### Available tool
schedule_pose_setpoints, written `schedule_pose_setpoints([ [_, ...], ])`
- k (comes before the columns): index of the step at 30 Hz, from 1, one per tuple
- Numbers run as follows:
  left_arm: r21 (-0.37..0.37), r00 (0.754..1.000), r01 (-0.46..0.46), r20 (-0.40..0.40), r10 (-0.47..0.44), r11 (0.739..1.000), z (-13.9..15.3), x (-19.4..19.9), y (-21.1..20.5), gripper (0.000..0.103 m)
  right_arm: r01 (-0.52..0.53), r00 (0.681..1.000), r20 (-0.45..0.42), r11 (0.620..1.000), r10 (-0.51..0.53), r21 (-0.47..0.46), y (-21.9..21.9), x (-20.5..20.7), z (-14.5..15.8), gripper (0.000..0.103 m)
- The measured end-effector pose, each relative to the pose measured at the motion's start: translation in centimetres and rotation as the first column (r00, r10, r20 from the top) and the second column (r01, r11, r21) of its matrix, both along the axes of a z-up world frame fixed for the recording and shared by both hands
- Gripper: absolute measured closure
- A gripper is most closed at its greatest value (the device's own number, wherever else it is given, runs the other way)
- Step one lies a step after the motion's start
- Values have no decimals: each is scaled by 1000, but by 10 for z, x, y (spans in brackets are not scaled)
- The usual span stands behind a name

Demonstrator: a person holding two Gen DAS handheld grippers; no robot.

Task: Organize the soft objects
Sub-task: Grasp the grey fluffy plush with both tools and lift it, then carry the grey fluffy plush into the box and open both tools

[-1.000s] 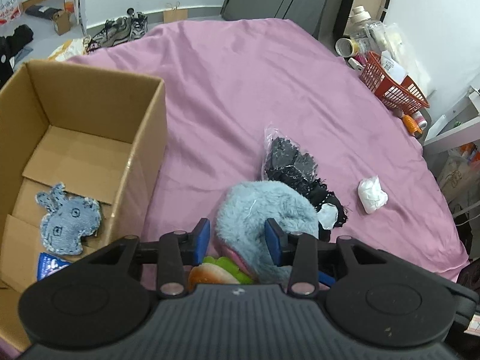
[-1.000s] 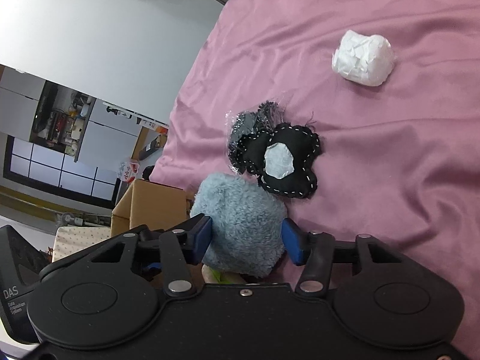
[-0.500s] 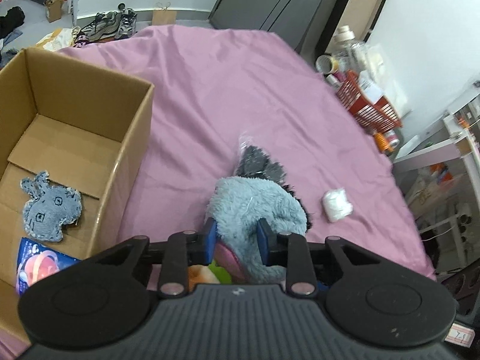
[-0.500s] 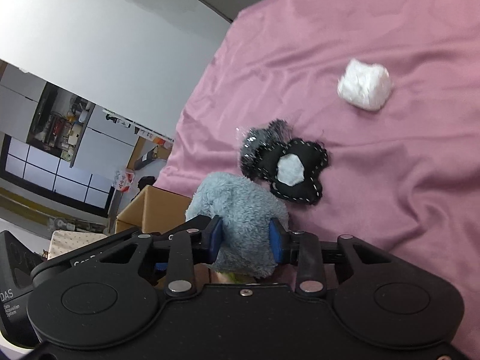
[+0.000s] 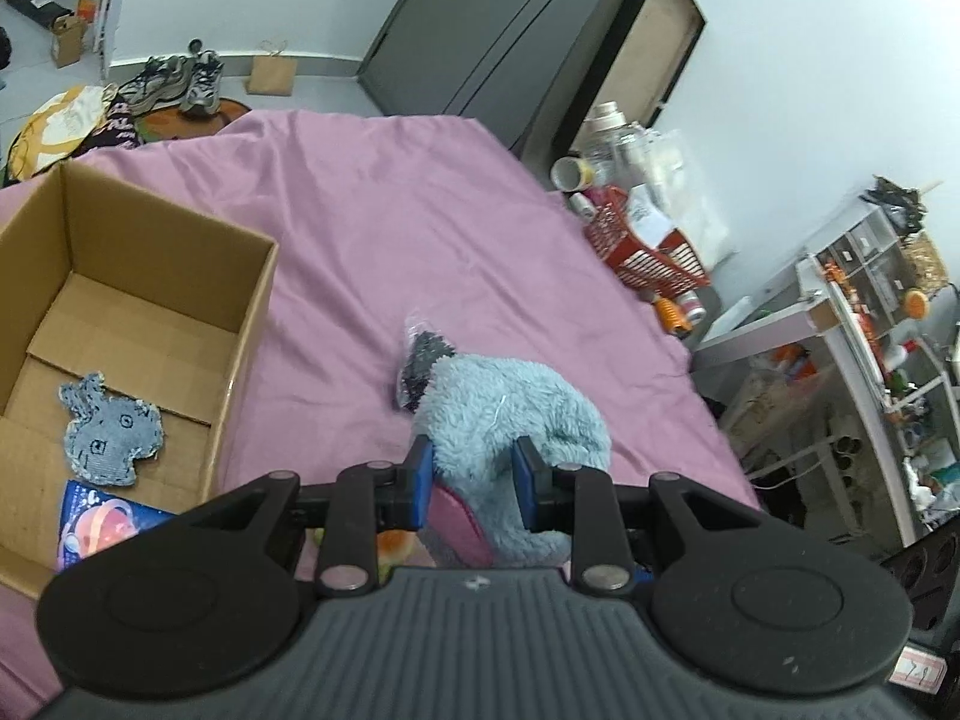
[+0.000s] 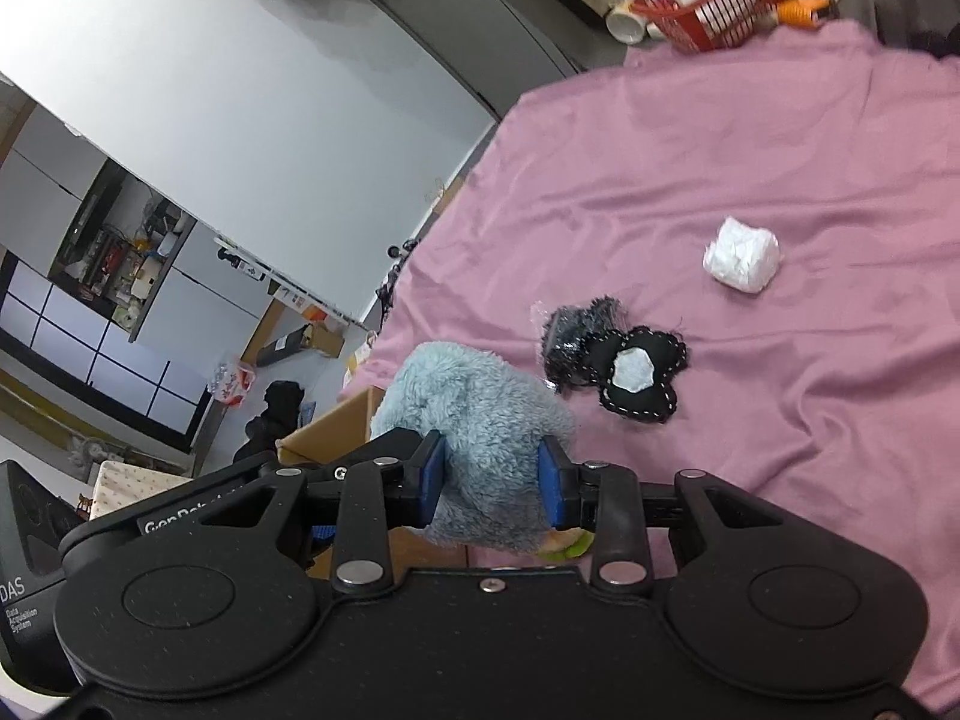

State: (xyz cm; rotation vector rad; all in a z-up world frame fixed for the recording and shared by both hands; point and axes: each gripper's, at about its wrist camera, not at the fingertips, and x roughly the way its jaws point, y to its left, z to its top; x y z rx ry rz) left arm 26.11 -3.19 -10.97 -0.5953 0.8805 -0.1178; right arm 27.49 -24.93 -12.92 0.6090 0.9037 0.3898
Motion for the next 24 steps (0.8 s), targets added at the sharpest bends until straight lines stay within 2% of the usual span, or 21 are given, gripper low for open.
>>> schedule_pose_setpoints([
  [7,-30,999,9,43,-8,1000,20,-21,16,76,6,999,43,999,-4,-41,19,-18,25,71],
  [11,-45,998,-14,59,16,999,31,-35,31,76,2,998,61,999,1,-44,32,-29,37,71],
  [24,-40,993,-64,99,68,997,48,-67,85,76,-12,996,84,999,15,-38,89,-52,50,71],
])
